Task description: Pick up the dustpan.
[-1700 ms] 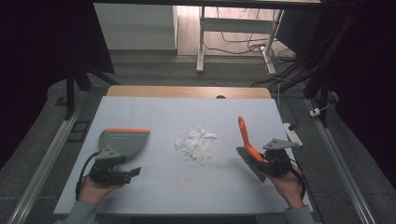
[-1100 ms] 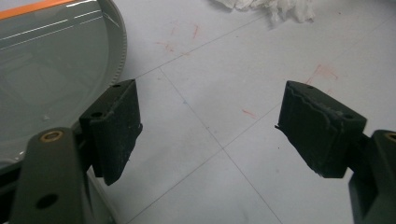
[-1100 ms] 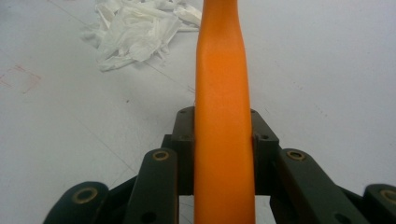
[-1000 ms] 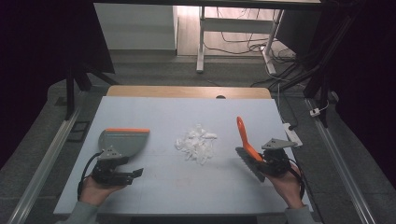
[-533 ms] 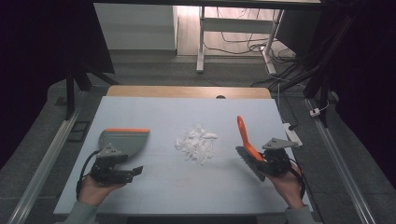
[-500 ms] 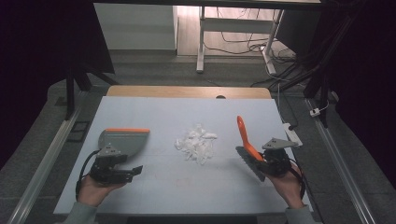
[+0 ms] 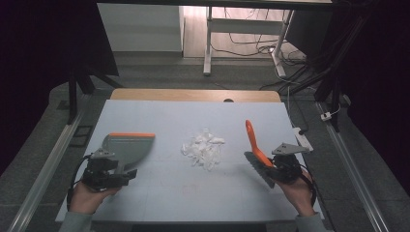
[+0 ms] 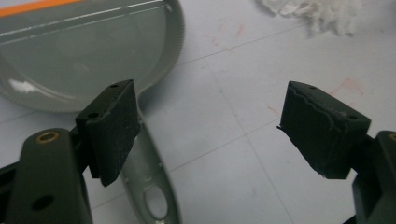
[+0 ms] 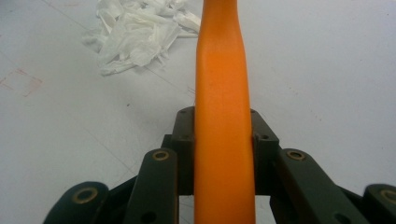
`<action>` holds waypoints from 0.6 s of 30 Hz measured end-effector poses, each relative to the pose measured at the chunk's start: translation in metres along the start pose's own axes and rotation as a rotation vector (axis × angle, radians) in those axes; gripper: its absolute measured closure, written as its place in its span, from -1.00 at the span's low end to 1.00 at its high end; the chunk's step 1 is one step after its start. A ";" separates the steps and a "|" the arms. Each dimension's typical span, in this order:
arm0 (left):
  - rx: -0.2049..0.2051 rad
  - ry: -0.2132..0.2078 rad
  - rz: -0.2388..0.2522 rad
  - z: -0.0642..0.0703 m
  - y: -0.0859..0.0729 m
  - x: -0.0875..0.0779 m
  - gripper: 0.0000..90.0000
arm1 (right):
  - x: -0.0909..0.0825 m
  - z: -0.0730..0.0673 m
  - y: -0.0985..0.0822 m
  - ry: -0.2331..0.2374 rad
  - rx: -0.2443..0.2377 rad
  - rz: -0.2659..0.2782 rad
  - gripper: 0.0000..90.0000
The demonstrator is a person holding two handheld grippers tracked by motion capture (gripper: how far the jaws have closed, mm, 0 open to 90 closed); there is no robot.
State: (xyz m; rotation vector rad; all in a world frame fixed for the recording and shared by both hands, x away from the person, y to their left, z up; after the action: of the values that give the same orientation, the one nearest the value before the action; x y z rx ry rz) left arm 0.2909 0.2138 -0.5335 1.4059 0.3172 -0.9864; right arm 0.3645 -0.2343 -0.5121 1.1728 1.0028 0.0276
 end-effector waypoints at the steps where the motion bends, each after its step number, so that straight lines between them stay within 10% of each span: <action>1: 0.000 0.000 0.000 0.000 0.000 0.000 -0.55 | 0.000 0.000 0.000 0.000 0.000 0.000 0.56; 18: -0.142 0.080 -0.065 -0.038 -0.007 0.028 -0.59 | 0.002 -0.001 -0.001 0.002 -0.001 -0.008 0.56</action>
State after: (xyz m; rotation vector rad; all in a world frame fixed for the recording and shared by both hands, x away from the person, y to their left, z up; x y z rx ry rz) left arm 0.3165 0.2388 -0.5658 1.3145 0.4854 -0.9434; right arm 0.3646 -0.2327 -0.5142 1.1674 1.0095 0.0229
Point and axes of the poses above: each handheld gripper's, and its own axes: x roughly forward along the jaws, y roughly out of its top, z roughly to its right, the point moved 9 cm from there along x, roughly forward along the jaws, and after that the axes turned 4 degrees about z, right-handed, at the moved point
